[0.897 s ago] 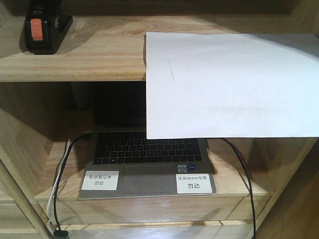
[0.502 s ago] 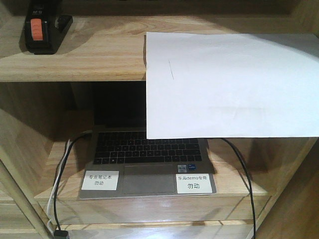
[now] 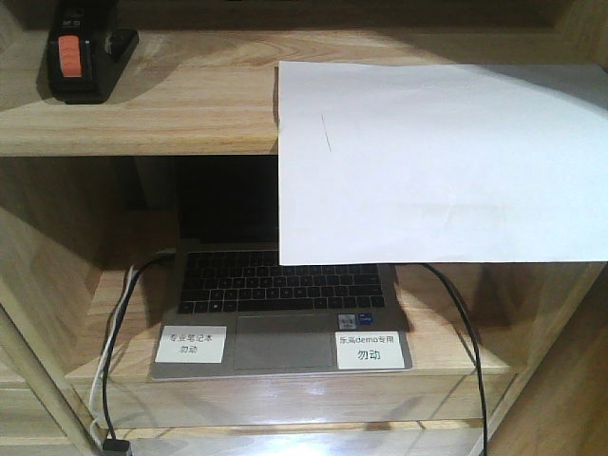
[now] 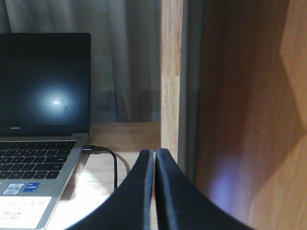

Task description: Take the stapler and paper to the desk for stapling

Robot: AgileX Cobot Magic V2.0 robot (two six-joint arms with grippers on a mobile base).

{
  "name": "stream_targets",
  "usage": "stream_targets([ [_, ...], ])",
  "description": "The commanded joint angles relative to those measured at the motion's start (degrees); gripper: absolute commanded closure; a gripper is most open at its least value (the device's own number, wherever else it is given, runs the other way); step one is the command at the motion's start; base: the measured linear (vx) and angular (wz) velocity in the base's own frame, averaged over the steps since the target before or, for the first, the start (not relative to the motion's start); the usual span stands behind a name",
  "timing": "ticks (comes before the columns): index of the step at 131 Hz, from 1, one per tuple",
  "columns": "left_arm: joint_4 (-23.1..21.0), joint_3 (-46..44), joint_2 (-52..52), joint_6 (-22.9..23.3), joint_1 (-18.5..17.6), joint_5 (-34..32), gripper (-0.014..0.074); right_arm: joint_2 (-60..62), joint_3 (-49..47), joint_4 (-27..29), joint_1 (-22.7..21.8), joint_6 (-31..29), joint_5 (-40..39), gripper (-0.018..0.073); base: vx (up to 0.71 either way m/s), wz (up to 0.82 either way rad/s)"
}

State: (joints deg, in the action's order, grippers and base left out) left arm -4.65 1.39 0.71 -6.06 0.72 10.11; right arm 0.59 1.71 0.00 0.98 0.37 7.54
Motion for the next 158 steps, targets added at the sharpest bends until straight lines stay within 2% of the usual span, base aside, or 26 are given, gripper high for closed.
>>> stream_targets([
  [1,-0.7,0.5,0.9,0.6,0.0,-4.4,0.0603,0.5,0.1,-0.5,-0.4,-0.4,-4.2,0.0566,0.00,0.00],
  [56,-0.5,0.5,0.9,0.6,0.0,-4.7,0.0603,0.5,0.1,-0.6,-0.4,-0.4,-4.4,0.0566,0.00,0.00],
  [78,-0.5,0.5,0.9,0.6,0.0,-8.4,0.0603,0.5,0.1,-0.6,-0.4,-0.4,-5.7,0.0566,0.00,0.00],
  [89,-0.5,0.5,0.9,0.6,0.0,-13.7,0.0603,0.5,0.0,-0.6,-0.4,-0.4,-8.8,0.0566,0.00,0.00],
  [120,-1.2,-0.5,0.9,1.1,0.0,-35.7,0.0603,0.5,-2.2,-0.6,-0.4,-0.4,-24.0,0.0566,0.00,0.00],
  [127,-1.2,-2.2,0.9,2.3,0.0,-38.4,0.0603,0.5,-4.4,-0.6,-0.4,-0.4,-24.8,0.0565,0.00,0.00],
  [137,-1.2,-7.2,0.9,3.3,0.0,-38.6,0.0603,0.5,-8.3,-0.6,-0.4,-0.4,-24.6,0.0565,0.00,0.00],
  [158,-1.1,-22.7,0.2,3.3,0.0,-32.1,0.0603,0.3,-20.3,-0.6,-0.4,-1.1,-24.4,0.0565,0.00,0.00],
])
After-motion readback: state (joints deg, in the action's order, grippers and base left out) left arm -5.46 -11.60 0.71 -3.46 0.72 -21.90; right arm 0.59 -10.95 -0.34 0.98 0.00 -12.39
